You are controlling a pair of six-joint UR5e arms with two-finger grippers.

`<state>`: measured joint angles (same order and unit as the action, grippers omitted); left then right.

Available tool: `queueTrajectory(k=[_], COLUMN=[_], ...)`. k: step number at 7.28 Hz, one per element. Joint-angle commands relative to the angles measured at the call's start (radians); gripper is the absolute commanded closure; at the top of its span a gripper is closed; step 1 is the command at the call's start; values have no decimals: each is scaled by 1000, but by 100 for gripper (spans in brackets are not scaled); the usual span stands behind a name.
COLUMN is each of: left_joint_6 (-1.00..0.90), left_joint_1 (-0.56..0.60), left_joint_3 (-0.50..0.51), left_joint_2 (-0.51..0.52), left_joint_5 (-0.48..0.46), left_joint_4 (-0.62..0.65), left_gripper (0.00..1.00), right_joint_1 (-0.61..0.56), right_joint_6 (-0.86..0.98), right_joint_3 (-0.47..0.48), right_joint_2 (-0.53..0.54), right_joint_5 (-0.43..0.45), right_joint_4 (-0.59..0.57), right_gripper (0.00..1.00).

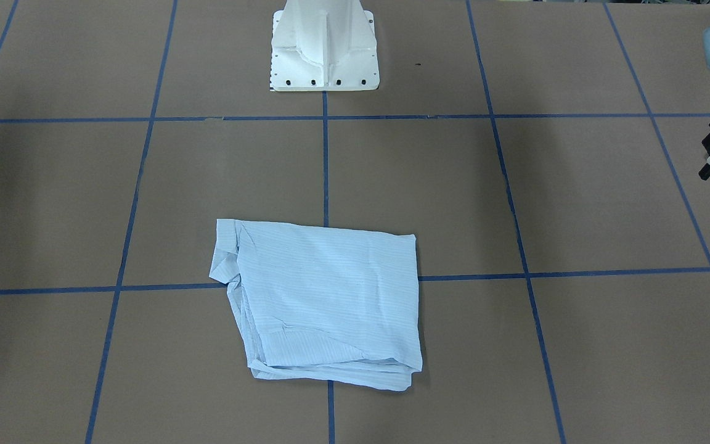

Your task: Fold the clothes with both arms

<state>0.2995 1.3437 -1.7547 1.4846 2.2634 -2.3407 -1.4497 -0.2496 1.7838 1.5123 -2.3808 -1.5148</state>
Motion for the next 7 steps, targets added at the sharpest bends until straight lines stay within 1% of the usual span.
queueTrajectory(k=[1,6,7], left_joint_6=[1,1,1], left_joint_1=[0,0,0], left_joint_3=[-2,6,9], left_joint_2=[0,6,5], left_joint_5=[1,-5,-10], left_joint_4=[-5,-5,-3], left_gripper=[0,0,0], right_joint_1=[3,3,5], right_joint_6=[-2,0,0], right_joint_3=[9,12,9], right_joint_2=[3,3,5], right_joint_5=[5,2,15], right_joint_4=[1,1,-1], right_gripper=[0,0,0])
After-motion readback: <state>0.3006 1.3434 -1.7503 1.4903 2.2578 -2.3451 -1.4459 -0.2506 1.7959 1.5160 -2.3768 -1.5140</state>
